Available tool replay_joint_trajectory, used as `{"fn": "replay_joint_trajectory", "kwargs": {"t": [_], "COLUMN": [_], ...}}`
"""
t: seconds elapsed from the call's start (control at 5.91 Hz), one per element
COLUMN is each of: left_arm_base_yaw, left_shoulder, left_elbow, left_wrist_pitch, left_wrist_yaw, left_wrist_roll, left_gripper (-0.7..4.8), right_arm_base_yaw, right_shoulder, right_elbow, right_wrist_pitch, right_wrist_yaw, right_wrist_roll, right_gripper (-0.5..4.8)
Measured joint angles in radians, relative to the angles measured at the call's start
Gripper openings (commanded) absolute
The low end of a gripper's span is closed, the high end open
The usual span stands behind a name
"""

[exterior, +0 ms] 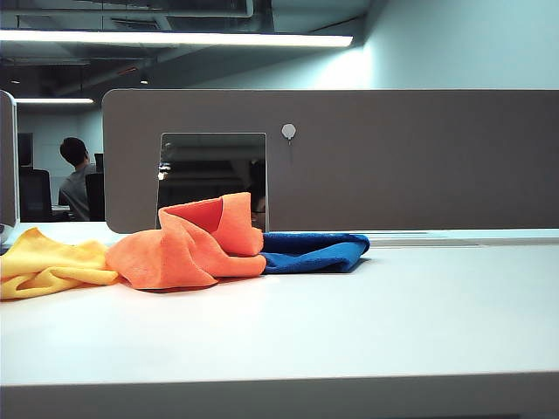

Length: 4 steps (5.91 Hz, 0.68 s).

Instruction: Pick up a rag that is the same color as the top surface of the Rubik's Cube and cover the cube with it.

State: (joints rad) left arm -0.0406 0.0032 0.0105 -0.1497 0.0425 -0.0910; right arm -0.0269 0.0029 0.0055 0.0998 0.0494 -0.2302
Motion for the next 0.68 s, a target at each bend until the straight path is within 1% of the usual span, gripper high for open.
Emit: {"fn": "replay_joint_trajectory", "kwargs": {"t": [0.34,0.51,0.68], "left_arm_base_yaw": [0.0,0.0,0.0], "left_shoulder": [0.0,0.0,0.0], "left_elbow": [0.0,0.0,0.0], "left_wrist_pitch": [0.015,0.024,0.034], "left_wrist_yaw": [0.0,0.001,0.002], "left_wrist_roll": [0.0,0.0,0.0], "left_gripper": [-0.05,-0.05,-0.05], "right_arm_base_yaw": [-0.05,-0.085,-0.13], "right_shoulder": [0.0,0.0,0.0], "right_elbow": [0.0,0.0,0.0], "right_wrist_pitch": [0.019,0.029,0.044], "right_wrist_yaw": [-0.051,-0.096,-0.23], "right_wrist_roll": [0.027,0.048,0.129], "right_gripper": [-0.05,-0.05,-0.05]}}
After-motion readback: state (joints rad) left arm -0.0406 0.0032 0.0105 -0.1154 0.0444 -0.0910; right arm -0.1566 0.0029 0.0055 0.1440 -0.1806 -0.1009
